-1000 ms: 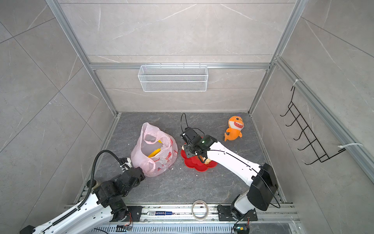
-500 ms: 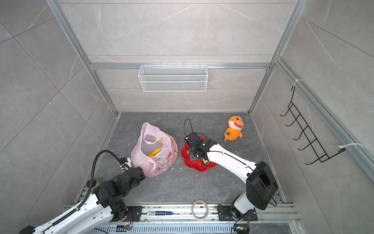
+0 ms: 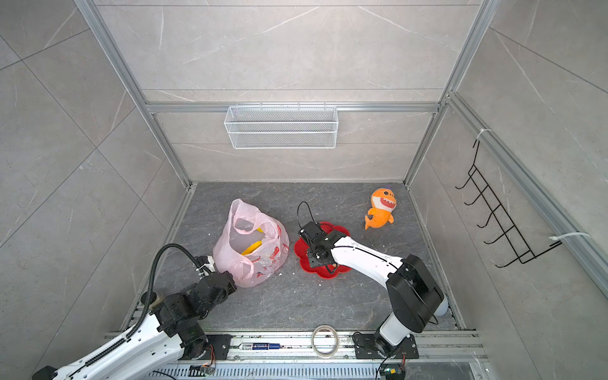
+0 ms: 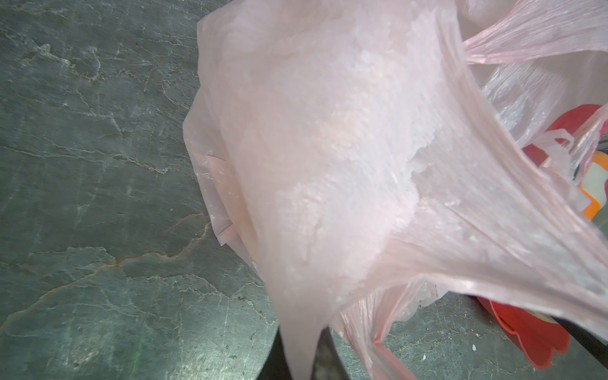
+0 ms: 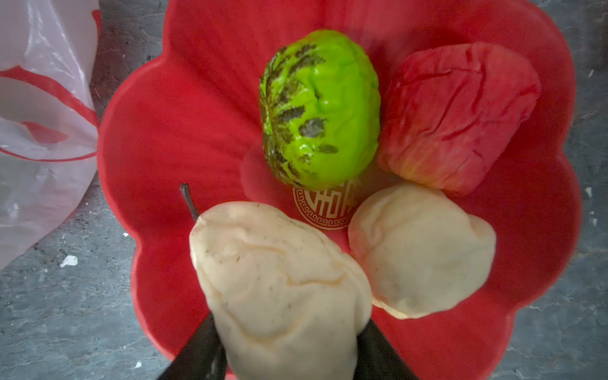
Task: Take the fake fruits out of the plastic bag
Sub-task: 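Lower the pale pear into the red bowl beside the other fruits, then open the right gripper to release the pale pear in the bowl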
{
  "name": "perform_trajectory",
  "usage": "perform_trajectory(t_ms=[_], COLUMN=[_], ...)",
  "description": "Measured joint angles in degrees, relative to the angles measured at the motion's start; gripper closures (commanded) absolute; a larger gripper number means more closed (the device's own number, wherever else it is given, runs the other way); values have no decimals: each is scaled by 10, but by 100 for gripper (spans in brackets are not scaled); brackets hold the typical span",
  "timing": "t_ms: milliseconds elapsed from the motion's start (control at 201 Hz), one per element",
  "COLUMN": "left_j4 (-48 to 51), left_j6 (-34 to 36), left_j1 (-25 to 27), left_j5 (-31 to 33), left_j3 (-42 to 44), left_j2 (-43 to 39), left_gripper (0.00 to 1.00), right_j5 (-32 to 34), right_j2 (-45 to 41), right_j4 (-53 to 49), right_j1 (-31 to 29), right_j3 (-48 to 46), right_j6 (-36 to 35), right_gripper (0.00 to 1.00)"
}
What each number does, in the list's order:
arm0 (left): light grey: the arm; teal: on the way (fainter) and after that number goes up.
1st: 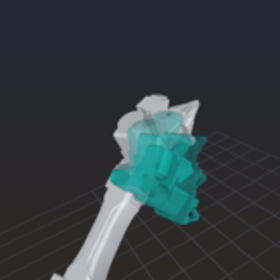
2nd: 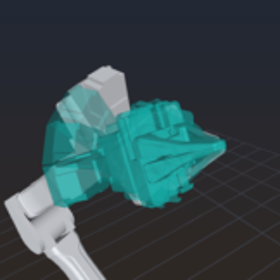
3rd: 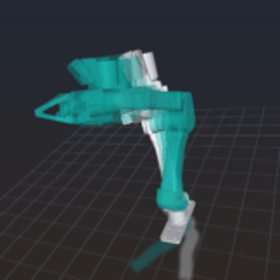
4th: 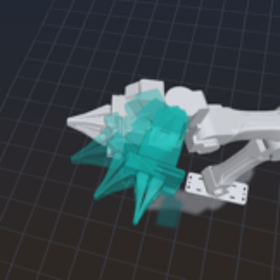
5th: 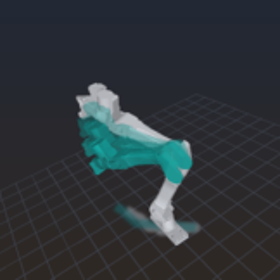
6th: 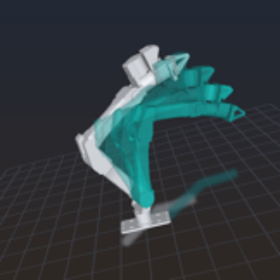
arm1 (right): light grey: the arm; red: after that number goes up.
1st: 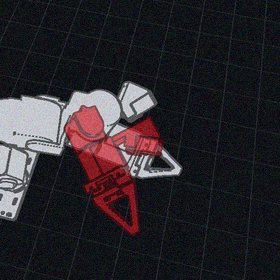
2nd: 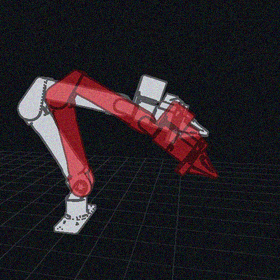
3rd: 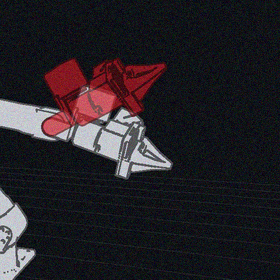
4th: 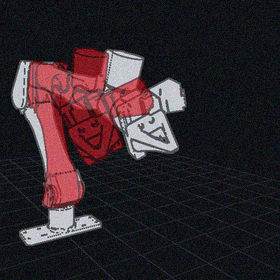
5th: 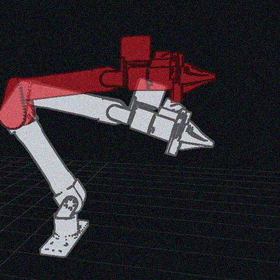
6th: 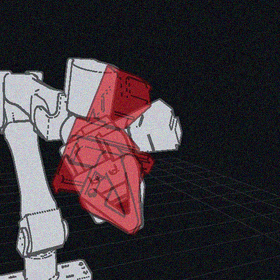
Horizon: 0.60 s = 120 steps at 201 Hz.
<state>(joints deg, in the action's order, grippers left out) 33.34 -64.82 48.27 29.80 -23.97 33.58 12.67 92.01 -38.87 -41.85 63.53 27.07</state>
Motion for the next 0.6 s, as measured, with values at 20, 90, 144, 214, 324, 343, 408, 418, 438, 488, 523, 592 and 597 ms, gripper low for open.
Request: perform_trajectory(t_ms=[20,90,144,214,324,343,408,418,438,488,523,592,597], left_j4=[0,0,0,0,0,0,0,0,0,0,0,-1,-1], left_j6=[0,0,0,0,0,0,0,0,0,0,0,0,0], left_j1=[0,0,0,0,0,0,0,0,0,0,0,0,0], left_j5=[0,0,0,-1,-2,-2,-2,-2,-2,-2,-2,-2,-2], left_j3=[0,0,0,0,0,0,0,0,0,0,0,0,0], left_j2=[0,0,0,0,0,0,1,1,1,2,2,2,2], left_gripper=[100,100,100,100,100,100,100,100,100,100,100,100,100], right_j5=[0,0,0,1,2,2,2,2,3,2,2,2,2], right_j2=[0,0,0,0,0,0,1,1,2,3,3,3,3], right_j4=[0,1,0,0,0,-1,-1,-1,-1,-1,-1,-1,-1], right_j1=[0,1,1,1,1,1,1,1,1,1,1,1,1], right_j3=[-1,-3,-3,-4,-12,-14,-18,-19,-19,-22,-23,-25,-25], right_j6=[0,0,2,2,4,4,4,4,4,5,5,7,7], right_gripper=[63,62,61,60,59,59,58,57,57,55,53,50,50])
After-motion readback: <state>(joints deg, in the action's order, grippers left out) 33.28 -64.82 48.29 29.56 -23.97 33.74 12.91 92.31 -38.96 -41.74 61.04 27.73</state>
